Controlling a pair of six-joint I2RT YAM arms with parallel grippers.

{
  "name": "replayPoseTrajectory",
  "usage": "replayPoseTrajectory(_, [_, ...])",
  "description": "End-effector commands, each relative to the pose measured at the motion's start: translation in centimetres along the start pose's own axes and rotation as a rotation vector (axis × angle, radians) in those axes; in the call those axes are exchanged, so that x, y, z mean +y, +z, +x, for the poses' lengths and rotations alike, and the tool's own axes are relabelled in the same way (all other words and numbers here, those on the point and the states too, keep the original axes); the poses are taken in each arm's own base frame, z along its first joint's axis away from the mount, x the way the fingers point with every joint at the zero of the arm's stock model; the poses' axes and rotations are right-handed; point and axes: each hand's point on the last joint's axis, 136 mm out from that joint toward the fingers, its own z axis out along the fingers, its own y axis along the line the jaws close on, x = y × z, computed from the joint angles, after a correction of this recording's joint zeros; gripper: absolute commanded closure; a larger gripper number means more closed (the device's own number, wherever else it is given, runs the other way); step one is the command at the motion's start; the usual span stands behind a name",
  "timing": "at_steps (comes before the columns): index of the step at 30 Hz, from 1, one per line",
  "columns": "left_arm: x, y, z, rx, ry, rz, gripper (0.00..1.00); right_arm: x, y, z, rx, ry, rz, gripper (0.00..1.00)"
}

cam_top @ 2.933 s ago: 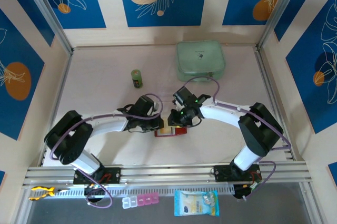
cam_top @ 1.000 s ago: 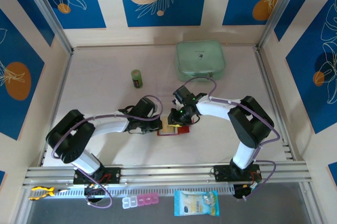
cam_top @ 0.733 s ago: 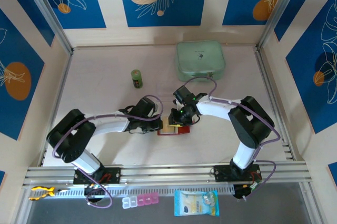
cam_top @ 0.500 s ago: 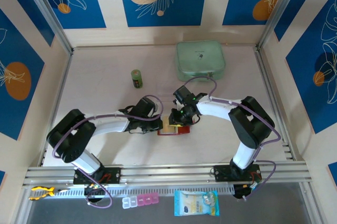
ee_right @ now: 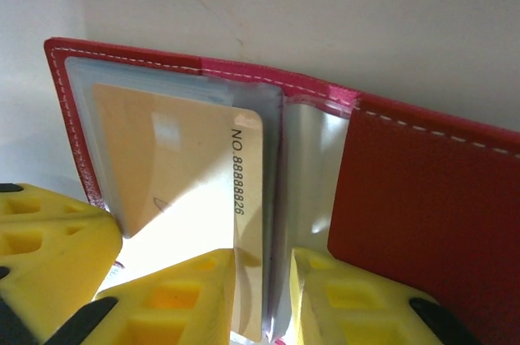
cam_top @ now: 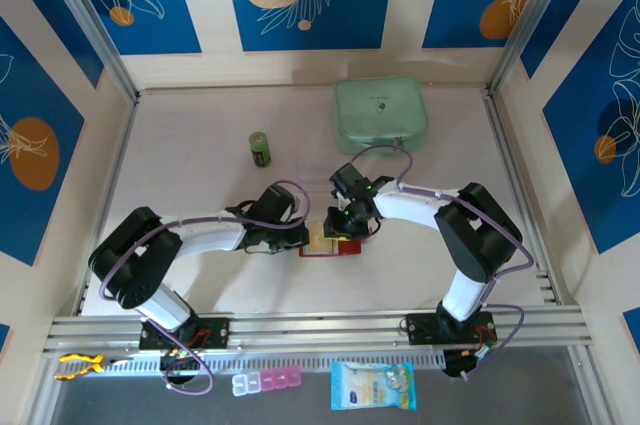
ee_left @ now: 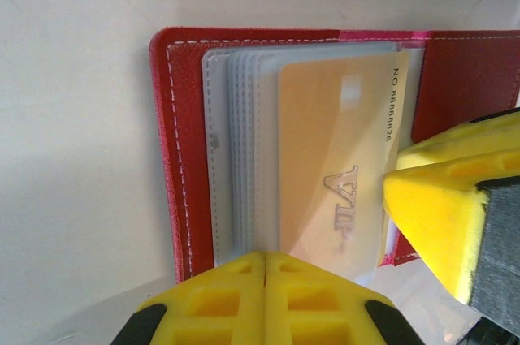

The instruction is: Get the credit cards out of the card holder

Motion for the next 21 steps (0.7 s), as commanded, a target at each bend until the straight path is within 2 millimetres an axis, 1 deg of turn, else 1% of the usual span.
replayPoseTrajectory(1, [2.0, -0.2, 1.0, 0.029, -0.004, -0.093, 0.98, 0.4, -1.3, 0.1, -0.010, 0.007, -0.034, 0.75])
replayPoseTrajectory(5, [1.9, -0.8, 1.0, 0.024, 0.004, -0.102, 0.97, 1.6, -1.7, 0.4, -0.004, 0.013, -0.119, 0.74])
replayPoseTrajectory(8, [1.5, -1.5, 0.9, 0.015, 0.008, -0.092, 0.97, 2.3, -1.9, 0.5, -0.004, 0.014, -0.160, 0.74])
replayPoseTrajectory(11, [0.4, -2.1, 0.5, 0.006, 0.022, -0.061, 0.97, 2.5, -2.1, 0.4, -0.007, 0.021, -0.182, 0.74])
replayPoseTrajectory(15, [-1.3, -2.7, -0.6, -0.010, 0.060, -0.041, 0.97, 2.7, -2.0, 0.3, -0.001, 0.029, -0.217, 0.72])
replayPoseTrajectory(18, [-2.0, -2.5, -1.4, -0.017, 0.072, -0.035, 0.97, 2.5, -1.9, 0.1, -0.002, 0.040, -0.228, 0.71])
replayPoseTrajectory(21, [-2.6, -1.5, -1.5, 0.012, 0.076, -0.015, 0.98, 2.2, -1.9, -0.1, -0.003, 0.056, -0.233, 0.72])
